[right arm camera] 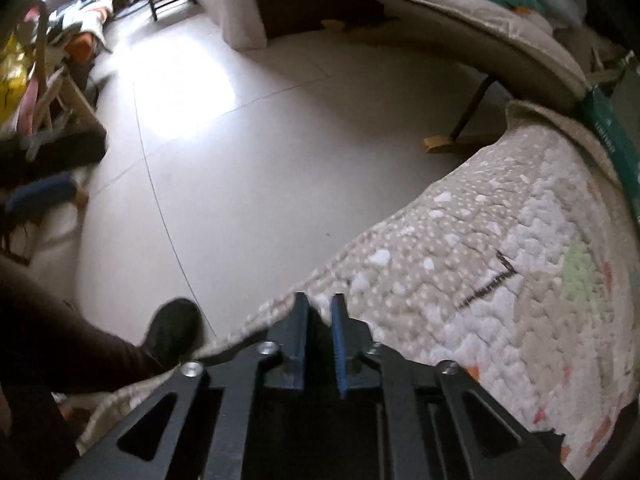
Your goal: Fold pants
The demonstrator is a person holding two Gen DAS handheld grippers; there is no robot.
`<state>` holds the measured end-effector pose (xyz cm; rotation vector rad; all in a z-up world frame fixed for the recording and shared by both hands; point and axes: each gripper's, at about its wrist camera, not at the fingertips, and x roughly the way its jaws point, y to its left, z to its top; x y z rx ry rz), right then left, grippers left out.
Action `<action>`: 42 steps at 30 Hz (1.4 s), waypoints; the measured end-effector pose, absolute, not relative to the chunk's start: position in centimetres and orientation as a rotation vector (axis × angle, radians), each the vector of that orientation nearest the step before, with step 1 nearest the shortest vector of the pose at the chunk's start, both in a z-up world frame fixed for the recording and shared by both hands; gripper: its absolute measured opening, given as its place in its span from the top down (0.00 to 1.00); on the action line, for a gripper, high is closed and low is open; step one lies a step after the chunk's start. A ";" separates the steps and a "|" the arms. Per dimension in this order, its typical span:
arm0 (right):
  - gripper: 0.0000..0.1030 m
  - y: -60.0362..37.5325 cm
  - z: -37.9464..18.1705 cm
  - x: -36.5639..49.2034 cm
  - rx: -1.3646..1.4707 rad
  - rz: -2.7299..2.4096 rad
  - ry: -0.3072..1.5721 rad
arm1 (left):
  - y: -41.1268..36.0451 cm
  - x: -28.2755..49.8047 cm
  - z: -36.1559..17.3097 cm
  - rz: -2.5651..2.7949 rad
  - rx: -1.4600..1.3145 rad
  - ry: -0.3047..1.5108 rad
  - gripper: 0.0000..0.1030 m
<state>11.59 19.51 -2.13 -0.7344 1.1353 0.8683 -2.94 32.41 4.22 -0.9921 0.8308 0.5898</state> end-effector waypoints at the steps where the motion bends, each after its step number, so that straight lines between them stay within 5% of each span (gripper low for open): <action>1: 0.91 19.8 -2.5 11.9 -0.709 0.879 1.162 | 32.4 -2.9 4.1 0.592 -0.995 0.835 0.31; 6: 0.88 20.1 -2.1 13.1 -0.587 0.942 1.241 | 32.3 -3.3 3.3 0.592 -1.024 0.860 0.31; 8: 0.73 19.4 -1.2 13.8 -0.583 0.909 1.222 | 32.3 -3.5 3.2 0.597 -1.032 0.858 0.31; 10: 0.42 18.3 -0.3 13.5 -0.597 0.888 1.204 | 32.3 -3.5 3.1 0.595 -1.039 0.857 0.31; 13: 0.42 17.6 -0.4 11.9 -0.673 0.912 1.170 | 32.0 -3.2 3.1 0.588 -1.036 0.866 0.31; 15: 0.45 17.7 -1.7 10.1 -0.820 0.895 1.121 | 31.8 -3.1 3.0 0.581 -1.037 0.873 0.31; 16: 0.69 17.8 -2.3 9.8 -0.862 0.883 1.117 | 31.9 -3.1 3.0 0.579 -1.038 0.875 0.31; 17: 0.78 17.5 -2.9 9.5 -0.879 0.870 1.125 | 31.9 -3.2 3.0 0.581 -1.039 0.875 0.31; 32: 0.84 18.7 -2.4 10.9 -0.779 0.817 1.116 | 32.1 -3.3 2.8 0.603 -1.042 0.875 0.31; 36: 0.98 19.1 0.3 10.1 -0.746 0.813 1.002 | 32.2 -3.3 2.7 0.604 -1.044 0.879 0.31; 42: 0.99 20.6 1.5 9.1 -0.734 0.896 1.007 | 32.4 -3.3 2.6 0.606 -1.047 0.879 0.31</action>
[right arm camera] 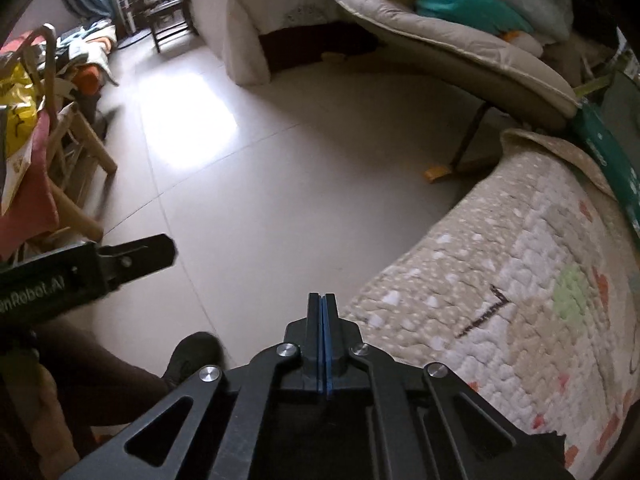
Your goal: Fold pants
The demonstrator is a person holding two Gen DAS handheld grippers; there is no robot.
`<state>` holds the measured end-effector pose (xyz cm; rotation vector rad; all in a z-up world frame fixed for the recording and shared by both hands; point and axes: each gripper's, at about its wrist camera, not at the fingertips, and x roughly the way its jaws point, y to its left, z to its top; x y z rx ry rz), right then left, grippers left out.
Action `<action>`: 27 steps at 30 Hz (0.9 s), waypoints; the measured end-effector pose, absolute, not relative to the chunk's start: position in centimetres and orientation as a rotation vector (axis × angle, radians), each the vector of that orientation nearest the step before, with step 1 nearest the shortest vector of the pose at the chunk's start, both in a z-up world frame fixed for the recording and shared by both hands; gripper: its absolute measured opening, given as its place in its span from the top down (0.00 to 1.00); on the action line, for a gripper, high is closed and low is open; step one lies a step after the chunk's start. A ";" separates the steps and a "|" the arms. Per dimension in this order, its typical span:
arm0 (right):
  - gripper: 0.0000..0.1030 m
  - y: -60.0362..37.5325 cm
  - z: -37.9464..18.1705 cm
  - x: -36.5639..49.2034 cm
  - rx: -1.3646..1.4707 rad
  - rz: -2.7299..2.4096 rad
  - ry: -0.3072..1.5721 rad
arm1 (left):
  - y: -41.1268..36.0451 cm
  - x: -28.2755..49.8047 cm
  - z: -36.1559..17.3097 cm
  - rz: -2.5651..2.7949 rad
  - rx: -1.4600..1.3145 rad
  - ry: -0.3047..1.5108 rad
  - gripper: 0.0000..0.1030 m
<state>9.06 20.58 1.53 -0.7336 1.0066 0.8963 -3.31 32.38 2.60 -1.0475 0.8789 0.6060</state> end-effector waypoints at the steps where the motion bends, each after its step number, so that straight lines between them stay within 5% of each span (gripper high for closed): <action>1: 0.99 20.7 1.3 8.9 -0.751 0.906 1.020 | 32.4 -3.4 2.6 0.602 -1.045 0.880 0.31; 5: 0.91 17.3 1.0 11.2 -0.688 0.838 1.087 | 31.3 -3.3 2.8 0.564 -1.003 0.896 0.31; 7: 0.77 15.2 1.2 13.2 -0.608 0.820 1.138 | 29.7 -3.3 3.0 0.524 -0.954 0.907 0.31; 11: 0.73 13.5 1.3 15.4 -0.494 0.888 1.237 | 25.3 -3.2 3.2 0.388 -0.862 0.935 0.31; 16: 0.51 14.7 -0.2 14.5 -0.578 0.991 1.269 | 21.3 -2.0 2.1 0.293 -0.747 1.008 0.31; 18: 0.51 15.6 -1.0 13.4 -0.664 1.013 1.236 | 20.2 -0.9 1.2 0.248 -0.697 1.054 0.44; 19: 0.51 16.0 -1.3 13.0 -0.699 1.022 1.219 | 19.9 -0.5 0.8 0.230 -0.690 1.074 0.75; 20: 0.51 16.3 -1.6 12.4 -0.734 1.030 1.200 | 19.6 -0.1 0.3 0.206 -0.683 1.106 0.83; 21: 0.62 16.6 -2.0 11.8 -0.773 1.029 1.177 | 19.4 -0.1 0.2 0.199 -0.673 1.111 0.85; 22: 0.84 16.8 -2.4 11.4 -0.816 1.019 1.158 | 18.9 -0.2 0.4 0.197 -0.663 1.098 0.89; 27: 0.86 16.9 -1.1 11.3 -0.781 0.999 1.112 | 19.4 -1.1 1.9 0.193 -0.678 1.046 0.90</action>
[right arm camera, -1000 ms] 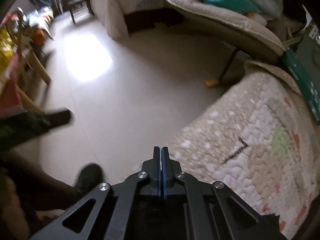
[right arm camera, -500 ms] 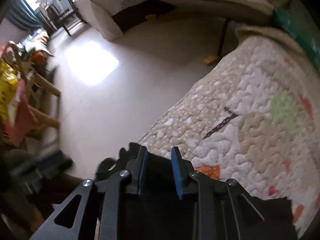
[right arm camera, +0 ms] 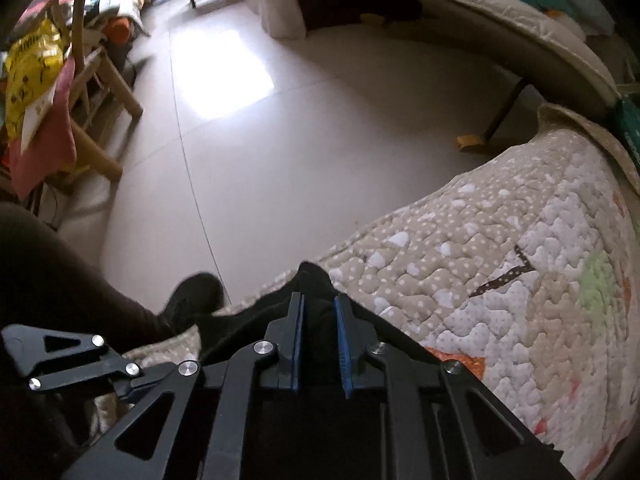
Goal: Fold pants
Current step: 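Grasp the pants end with the left gripper while the right gripper holds it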
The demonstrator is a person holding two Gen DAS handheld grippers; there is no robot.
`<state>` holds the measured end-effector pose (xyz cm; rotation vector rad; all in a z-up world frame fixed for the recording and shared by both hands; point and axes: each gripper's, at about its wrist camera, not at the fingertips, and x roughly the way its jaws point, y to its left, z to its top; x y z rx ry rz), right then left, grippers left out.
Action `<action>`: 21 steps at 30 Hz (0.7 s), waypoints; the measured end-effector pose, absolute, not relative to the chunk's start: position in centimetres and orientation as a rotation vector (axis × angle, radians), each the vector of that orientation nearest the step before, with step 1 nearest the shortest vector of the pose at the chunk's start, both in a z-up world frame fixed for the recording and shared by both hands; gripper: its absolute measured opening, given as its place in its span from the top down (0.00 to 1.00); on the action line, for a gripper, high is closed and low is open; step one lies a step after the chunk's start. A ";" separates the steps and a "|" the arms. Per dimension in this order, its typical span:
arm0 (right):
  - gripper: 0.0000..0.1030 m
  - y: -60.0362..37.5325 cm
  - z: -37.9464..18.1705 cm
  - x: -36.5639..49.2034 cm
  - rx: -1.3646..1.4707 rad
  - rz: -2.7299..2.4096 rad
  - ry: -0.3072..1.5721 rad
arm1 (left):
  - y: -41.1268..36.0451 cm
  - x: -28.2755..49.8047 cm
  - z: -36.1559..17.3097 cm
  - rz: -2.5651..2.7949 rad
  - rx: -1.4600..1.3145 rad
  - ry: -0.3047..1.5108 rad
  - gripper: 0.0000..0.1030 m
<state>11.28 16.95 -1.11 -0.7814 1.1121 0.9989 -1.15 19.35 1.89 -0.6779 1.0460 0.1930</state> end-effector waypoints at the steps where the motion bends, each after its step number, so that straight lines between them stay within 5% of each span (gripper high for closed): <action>1: 0.86 17.1 -0.7 11.3 -0.777 0.998 1.107 | 19.6 -1.3 2.0 0.194 -0.691 1.041 0.90; 10: 0.86 19.4 -1.8 10.8 -0.770 0.977 1.137 | 21.8 -1.3 0.9 0.249 -0.813 1.049 0.90; 13: 0.83 19.6 -3.1 11.5 -0.751 0.964 1.189 | 23.2 -1.6 -0.9 0.264 -0.941 1.079 0.77; 14: 0.80 19.3 -3.0 11.9 -0.733 0.961 1.197 | 23.9 -2.1 -1.7 0.262 -1.023 1.080 0.68; 16: 0.46 18.4 -2.4 13.2 -0.662 0.934 1.213 | 25.4 -3.0 -3.0 0.250 -1.181 1.065 0.61; 17: 0.38 18.1 -2.0 13.7 -0.643 0.922 1.206 | 26.1 -3.5 -3.4 0.260 -1.236 1.054 0.61; 21: 0.35 17.5 -1.2 14.5 -0.625 0.918 1.206 | 27.5 -4.7 -2.9 0.326 -1.280 0.989 0.61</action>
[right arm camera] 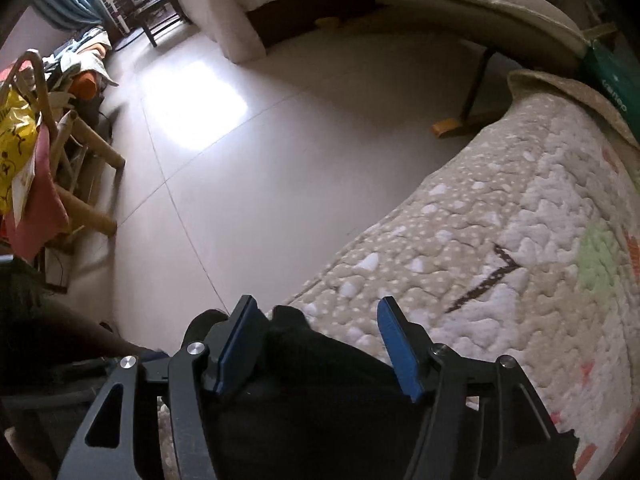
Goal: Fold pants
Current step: 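Grasp the pants end with the left gripper while the right gripper holds it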
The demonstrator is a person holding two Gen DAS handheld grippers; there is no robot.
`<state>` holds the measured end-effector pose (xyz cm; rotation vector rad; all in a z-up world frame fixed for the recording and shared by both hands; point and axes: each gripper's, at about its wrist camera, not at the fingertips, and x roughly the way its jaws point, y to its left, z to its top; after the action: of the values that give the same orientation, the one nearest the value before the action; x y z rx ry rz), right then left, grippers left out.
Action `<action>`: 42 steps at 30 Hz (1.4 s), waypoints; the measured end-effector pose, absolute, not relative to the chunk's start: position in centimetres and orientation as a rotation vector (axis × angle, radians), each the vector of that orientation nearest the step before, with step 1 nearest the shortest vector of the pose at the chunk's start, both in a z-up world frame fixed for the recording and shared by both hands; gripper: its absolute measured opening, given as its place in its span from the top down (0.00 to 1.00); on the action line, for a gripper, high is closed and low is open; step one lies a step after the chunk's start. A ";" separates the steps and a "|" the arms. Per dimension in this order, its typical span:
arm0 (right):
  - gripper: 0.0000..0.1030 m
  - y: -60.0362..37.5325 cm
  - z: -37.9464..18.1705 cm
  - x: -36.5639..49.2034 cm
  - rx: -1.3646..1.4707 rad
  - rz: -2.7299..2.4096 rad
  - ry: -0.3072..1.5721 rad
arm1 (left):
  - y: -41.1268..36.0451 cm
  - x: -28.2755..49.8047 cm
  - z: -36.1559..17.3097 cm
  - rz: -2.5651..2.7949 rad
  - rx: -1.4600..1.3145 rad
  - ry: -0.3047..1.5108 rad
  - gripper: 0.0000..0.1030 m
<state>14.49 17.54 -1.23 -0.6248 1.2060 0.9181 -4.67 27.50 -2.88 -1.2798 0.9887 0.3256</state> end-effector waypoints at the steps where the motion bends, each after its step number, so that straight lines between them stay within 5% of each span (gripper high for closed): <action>1: 0.35 17.6 -1.4 14.4 -0.636 0.933 1.215 | 27.4 -4.6 -2.5 0.319 -1.269 0.972 0.60; 9: 0.34 19.2 -5.6 11.4 -0.868 0.996 1.224 | 25.1 -3.0 -1.1 0.268 -1.125 0.992 0.58; 11: 0.45 18.9 -5.7 11.2 -0.899 1.005 1.215 | 25.7 -3.4 -1.5 0.274 -1.157 0.993 0.57; 13: 0.67 18.6 -5.5 11.3 -0.896 1.010 1.224 | 26.1 -3.6 -1.7 0.282 -1.174 0.990 0.57; 15: 0.73 18.0 -4.9 12.1 -0.827 1.019 1.261 | 26.1 -3.5 -1.5 0.286 -1.164 0.979 0.56; 31: 0.75 16.4 -1.7 14.4 -0.659 0.998 1.261 | 21.9 1.2 -1.8 0.160 -0.918 1.067 0.45; 32: 0.75 16.4 -1.5 14.4 -0.659 0.997 1.260 | 21.6 1.5 -2.0 0.149 -0.912 1.080 0.49; 34: 0.75 16.3 -1.3 14.2 -0.657 0.996 1.254 | 21.4 1.7 -1.7 0.103 -0.904 1.076 0.78; 35: 0.75 16.3 -1.1 14.1 -0.652 0.993 1.249 | 21.4 1.6 -1.4 0.089 -0.895 1.068 0.84; 42: 0.75 13.7 3.1 14.3 -0.575 0.999 1.172 | 20.3 1.1 2.4 0.032 -0.873 0.997 0.86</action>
<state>14.28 13.68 3.07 -0.5755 1.1715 0.9991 1.12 20.28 2.39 -0.8730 0.9968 0.0324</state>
